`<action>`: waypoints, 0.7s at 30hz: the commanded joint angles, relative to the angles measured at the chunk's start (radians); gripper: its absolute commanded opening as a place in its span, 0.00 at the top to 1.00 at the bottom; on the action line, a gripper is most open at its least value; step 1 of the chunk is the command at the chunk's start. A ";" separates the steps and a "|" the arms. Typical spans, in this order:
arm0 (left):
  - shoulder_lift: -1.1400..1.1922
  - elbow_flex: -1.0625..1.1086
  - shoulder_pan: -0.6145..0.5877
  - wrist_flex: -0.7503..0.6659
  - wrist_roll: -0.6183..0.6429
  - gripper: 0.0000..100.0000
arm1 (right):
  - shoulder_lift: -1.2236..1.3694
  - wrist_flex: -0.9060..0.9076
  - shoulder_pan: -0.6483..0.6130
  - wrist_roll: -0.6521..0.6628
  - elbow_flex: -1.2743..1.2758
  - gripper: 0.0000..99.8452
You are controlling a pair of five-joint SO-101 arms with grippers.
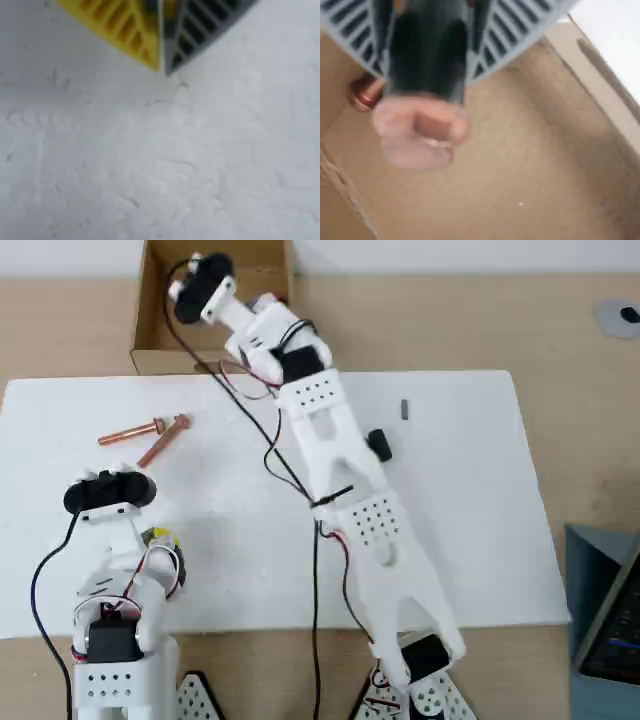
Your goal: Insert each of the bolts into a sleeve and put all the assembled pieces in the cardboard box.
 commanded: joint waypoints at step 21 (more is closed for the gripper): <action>-0.004 -0.006 -0.005 -0.006 -0.005 1.00 | 0.101 0.058 -0.031 0.074 -0.217 0.83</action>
